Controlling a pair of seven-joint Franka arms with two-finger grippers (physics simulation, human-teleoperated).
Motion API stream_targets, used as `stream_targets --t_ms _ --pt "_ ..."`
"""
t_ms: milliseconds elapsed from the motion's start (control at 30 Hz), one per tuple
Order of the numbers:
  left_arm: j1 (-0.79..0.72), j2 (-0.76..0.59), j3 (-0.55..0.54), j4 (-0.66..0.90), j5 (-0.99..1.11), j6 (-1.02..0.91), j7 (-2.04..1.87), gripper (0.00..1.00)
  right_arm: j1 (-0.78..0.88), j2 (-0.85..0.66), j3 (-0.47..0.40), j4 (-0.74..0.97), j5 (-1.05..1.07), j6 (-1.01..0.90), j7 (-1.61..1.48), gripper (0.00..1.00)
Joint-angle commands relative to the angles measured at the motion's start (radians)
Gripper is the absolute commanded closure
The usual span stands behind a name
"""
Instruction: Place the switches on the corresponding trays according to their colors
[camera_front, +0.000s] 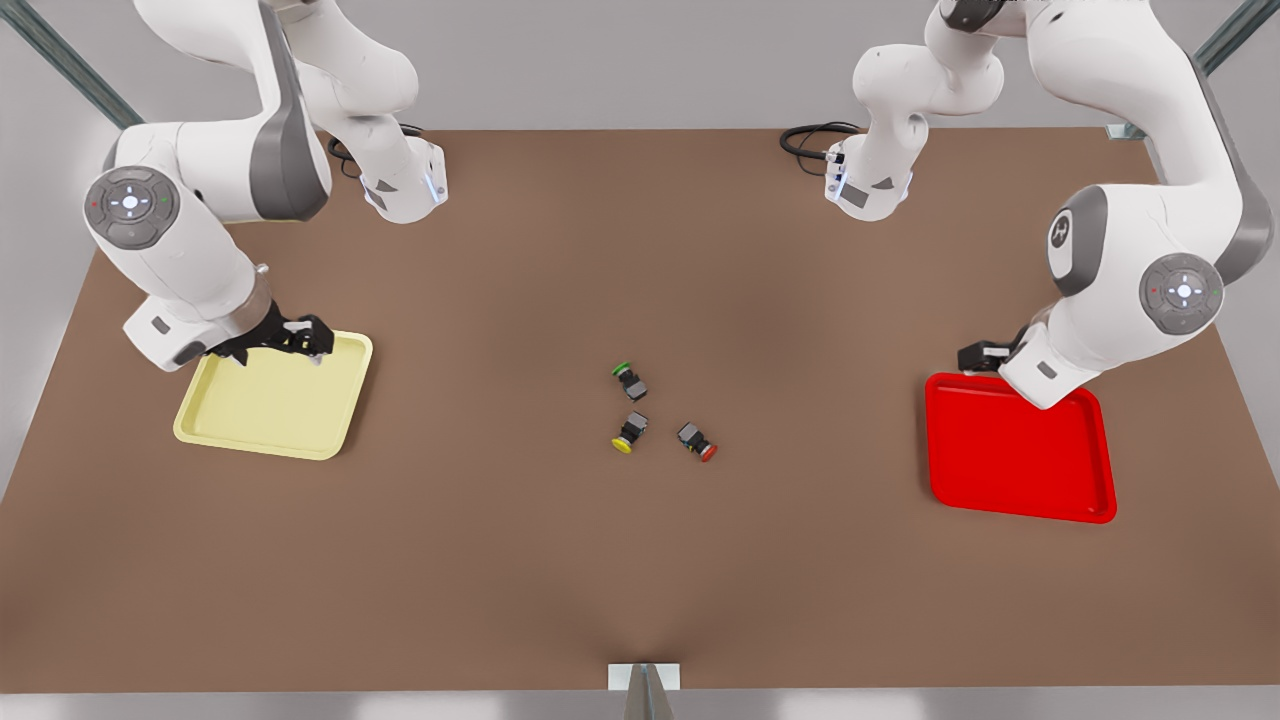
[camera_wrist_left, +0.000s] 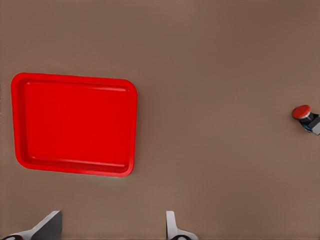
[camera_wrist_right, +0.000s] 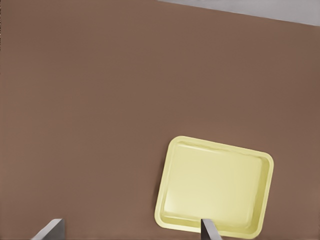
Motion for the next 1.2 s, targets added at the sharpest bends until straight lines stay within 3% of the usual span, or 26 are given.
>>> stream_targets --t_ms 0,67,167,233,333,467,933,967,1000,1033,1167 --pt "0.001 0.003 0.001 0.007 0.001 -0.006 0.001 0.0 -0.002 0.001 0.0 0.0 0.0 0.002 -0.001 0.0" --pt "0.001 0.011 0.001 0.007 0.001 -0.015 0.001 0.0 0.053 0.083 0.003 0.012 0.015 -0.008 0.082 0.0" --pt "0.001 0.017 0.001 0.007 0.001 -0.018 0.007 0.0 0.306 0.303 0.003 0.07 0.164 0.038 0.623 0.0" --pt "0.002 0.023 0.002 0.007 0.001 -0.029 0.008 0.0 0.468 0.442 0.003 0.086 0.199 0.233 0.97 0.0" --pt "0.001 0.029 0.001 0.007 0.001 -0.029 0.005 0.0 0.562 0.57 0.003 0.086 0.227 0.442 1.226 0.0" --pt "0.001 0.029 0.001 0.007 0.001 -0.029 0.007 0.0 0.573 0.712 -0.012 0.184 0.215 0.502 1.228 0.0" --pt "-0.001 0.043 -0.007 0.005 -0.001 -0.029 0.001 0.0 0.616 0.857 -0.051 0.267 0.212 0.611 1.208 0.0" --pt "-0.004 0.044 -0.007 0.007 -0.001 -0.027 0.001 0.0 0.616 0.858 -0.051 0.267 0.212 0.612 1.207 0.04" --pt "-0.005 0.044 -0.007 0.007 -0.001 -0.027 0.002 0.0 0.616 0.858 -0.051 0.267 0.213 0.612 1.208 0.23" --pt "-0.007 0.044 -0.007 0.007 -0.001 -0.027 0.001 0.0 0.616 0.858 -0.051 0.267 0.215 0.612 1.208 0.37" --pt "-0.011 0.066 -0.01 0.007 -0.002 -0.026 -0.002 0.0 0.616 0.864 -0.051 0.268 0.216 0.612 1.207 0.47"
